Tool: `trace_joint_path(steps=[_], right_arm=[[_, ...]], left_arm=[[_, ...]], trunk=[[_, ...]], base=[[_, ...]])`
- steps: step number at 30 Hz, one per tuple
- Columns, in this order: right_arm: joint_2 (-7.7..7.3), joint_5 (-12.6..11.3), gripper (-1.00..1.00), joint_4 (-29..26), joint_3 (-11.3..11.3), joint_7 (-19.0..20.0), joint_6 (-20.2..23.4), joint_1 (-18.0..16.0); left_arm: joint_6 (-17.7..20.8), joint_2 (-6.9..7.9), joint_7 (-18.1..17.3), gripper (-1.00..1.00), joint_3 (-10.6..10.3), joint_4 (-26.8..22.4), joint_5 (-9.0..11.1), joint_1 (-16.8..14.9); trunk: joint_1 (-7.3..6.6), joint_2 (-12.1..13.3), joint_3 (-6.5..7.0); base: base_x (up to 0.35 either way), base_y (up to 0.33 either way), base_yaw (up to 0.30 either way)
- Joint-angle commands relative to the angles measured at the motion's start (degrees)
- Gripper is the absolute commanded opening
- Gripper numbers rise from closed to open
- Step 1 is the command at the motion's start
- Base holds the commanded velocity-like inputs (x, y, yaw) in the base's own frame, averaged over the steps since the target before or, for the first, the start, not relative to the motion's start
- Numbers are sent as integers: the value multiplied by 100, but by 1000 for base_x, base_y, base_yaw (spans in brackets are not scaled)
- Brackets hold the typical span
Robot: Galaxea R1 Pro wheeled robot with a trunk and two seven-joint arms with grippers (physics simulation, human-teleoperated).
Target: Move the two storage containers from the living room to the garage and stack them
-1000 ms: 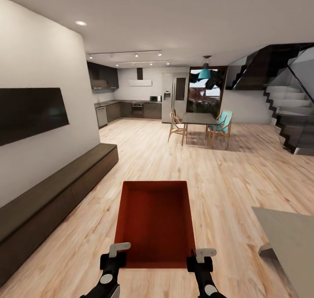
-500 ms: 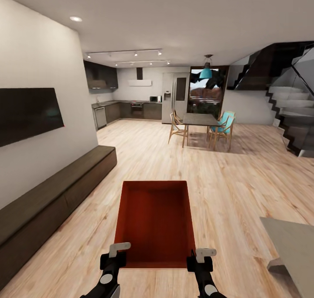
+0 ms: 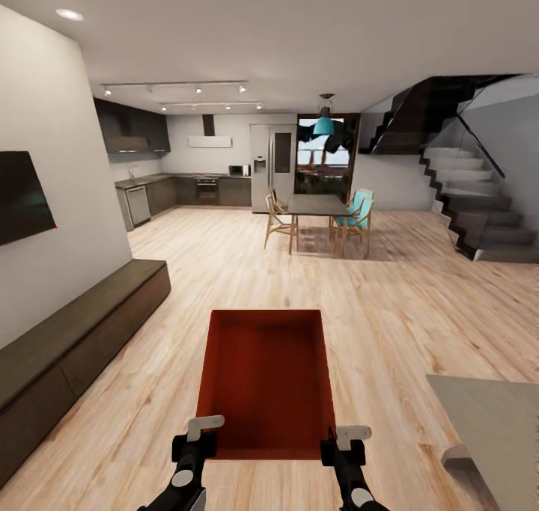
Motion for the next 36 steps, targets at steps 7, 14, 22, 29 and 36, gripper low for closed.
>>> trace_joint_path(steps=[7,14,22,29,36], right_arm=[[1,-73,-100,-38,-40,-108,-62,-11],[1,-73,-100,-38,-37,-108,-62,-11],[1,-65,-100,-38,-30,-108,-66,-11],[1,-64,-100,-38,-31,-108,-62,-11],[1,-80,-100,-38,-39,-113,-49,-11]], left_arm=[[360,0,45,-100,-51,16,117,-3],[360,0,45,-100,-53,16,117,-3],[360,0,46,-100,-53,16,117,-3],[360,0,45,-100,-48,16,117,-4],[360,0,44,-100,-50,16,117,-3]], trunk=[[5,-9,-11],[5,-9,-11],[5,-9,-11],[5,-9,-11],[5,-9,-11]], base=[[321,0,-280],[321,0,-281],[321,0,-206],[321,0,-12],[321,0,0]])
